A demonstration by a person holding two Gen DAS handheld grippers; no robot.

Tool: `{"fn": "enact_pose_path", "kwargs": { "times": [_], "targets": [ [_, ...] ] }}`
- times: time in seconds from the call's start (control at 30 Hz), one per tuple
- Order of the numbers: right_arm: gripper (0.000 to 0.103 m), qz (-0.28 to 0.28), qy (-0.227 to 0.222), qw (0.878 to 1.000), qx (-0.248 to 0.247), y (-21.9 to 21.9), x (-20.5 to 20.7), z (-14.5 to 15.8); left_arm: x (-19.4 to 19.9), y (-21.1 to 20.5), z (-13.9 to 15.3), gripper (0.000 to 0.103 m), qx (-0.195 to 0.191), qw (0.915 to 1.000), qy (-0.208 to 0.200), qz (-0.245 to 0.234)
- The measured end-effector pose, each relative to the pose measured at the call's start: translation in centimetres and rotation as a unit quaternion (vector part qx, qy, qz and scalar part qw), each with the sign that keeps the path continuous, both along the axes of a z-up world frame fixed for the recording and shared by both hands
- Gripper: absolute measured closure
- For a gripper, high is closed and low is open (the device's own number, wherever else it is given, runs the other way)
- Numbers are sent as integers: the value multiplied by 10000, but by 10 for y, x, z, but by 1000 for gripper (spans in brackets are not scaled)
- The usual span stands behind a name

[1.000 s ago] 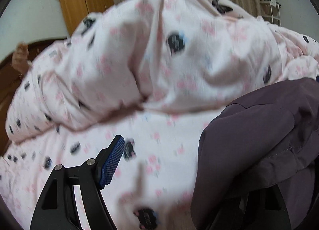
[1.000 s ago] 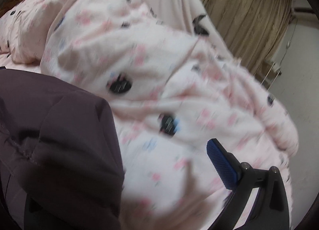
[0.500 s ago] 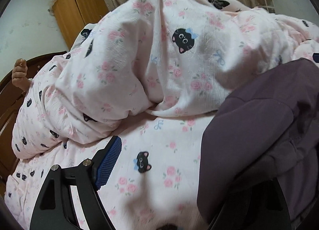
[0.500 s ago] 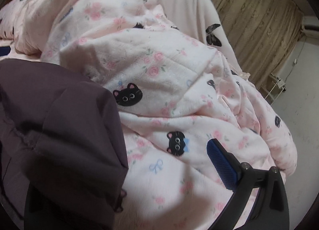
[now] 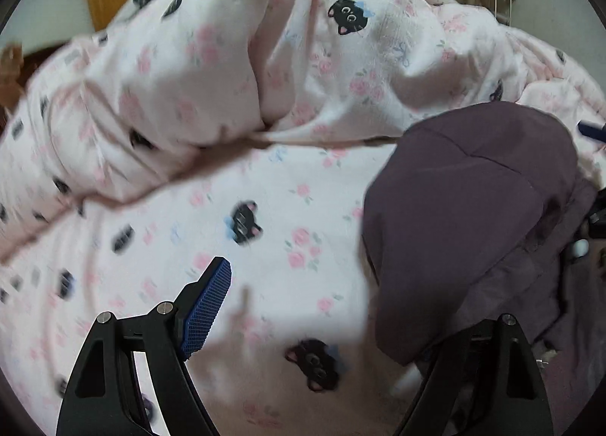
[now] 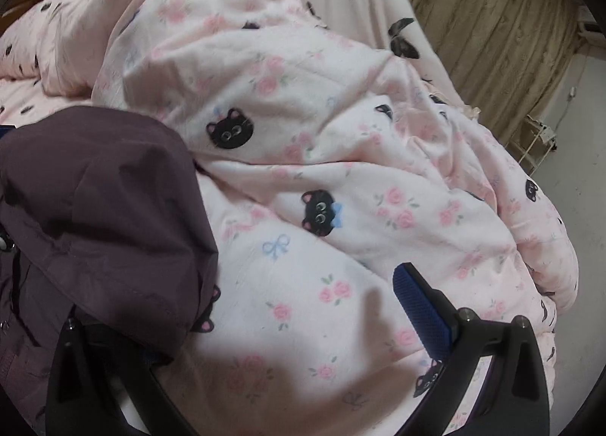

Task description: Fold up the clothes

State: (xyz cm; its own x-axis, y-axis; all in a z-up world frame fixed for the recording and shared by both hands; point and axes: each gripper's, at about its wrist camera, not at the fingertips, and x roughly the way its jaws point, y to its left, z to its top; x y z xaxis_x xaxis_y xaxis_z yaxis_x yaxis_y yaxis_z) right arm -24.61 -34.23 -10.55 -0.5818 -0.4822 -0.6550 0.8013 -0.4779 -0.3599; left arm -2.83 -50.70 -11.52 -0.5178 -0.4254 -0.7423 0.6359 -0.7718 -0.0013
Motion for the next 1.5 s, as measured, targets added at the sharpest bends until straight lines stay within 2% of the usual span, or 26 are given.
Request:
{"fn": "enact_pose_path", "kwargs": {
  "times": [0.03,0.1,0.13,0.17,0.2,0.3,0.4,0.43,0.53,0.6,0.67,0.83,0.93,1.17,1.23,1.3,1.4,1.47,1.5],
  "targets": [
    [0,106,1,9999,-78,2,3,5,9,-7,4,23,455,9981,400,-81],
    [0,281,-23,9991,-320,9,5,16,22,-21,6,23,1149,9898,829,-127],
    [0,352,-36,9985,-422,11,5,22,28,-28,8,23,1224,9883,911,-48],
    [0,362,-70,9983,-443,12,1,25,30,-32,11,23,1123,9897,885,-17],
    [0,434,-168,9979,-443,13,-2,28,30,-32,13,20,978,9921,788,-23],
    [0,594,-252,9971,-410,12,0,33,24,-23,17,20,534,9973,508,-26],
    [0,817,-328,9952,-434,12,7,39,25,-17,15,20,908,9939,585,-223],
    [0,961,-521,9926,-523,16,8,43,26,-16,14,20,1140,9908,613,-387],
    [0,1374,-1051,9821,-746,28,10,55,27,-1,20,20,1309,9863,540,-848],
    [0,1513,-1124,9768,-1018,39,11,68,30,16,31,20,1156,9849,625,-1127],
    [0,1458,-1141,9753,-1205,40,10,78,32,19,48,20,940,9851,915,-1111],
    [0,1032,-1056,9789,-1415,23,5,87,17,-1,64,20,575,9899,1259,-311],
    [0,785,-833,9881,-1024,-2,7,68,-1,-12,50,20,390,9947,945,98],
    [0,256,-386,9989,9,-39,0,7,-48,1,-6,20,54,9998,-149,98],
    [0,152,-434,9988,166,-41,-8,-7,-59,2,-22,20,-34,9992,-396,91],
    [0,84,-583,9979,277,-42,-15,-18,-61,-1,-28,20,41,9989,-459,99],
    [0,188,-665,9976,-23,-31,-18,-6,-45,-2,-11,20,108,9999,47,20],
    [0,289,-677,9968,-306,-20,-18,6,-33,-4,8,20,-41,9990,452,56],
    [0,347,-682,9955,-559,-13,-20,16,-32,-7,13,20,-62,9986,518,116]
  ]
}}
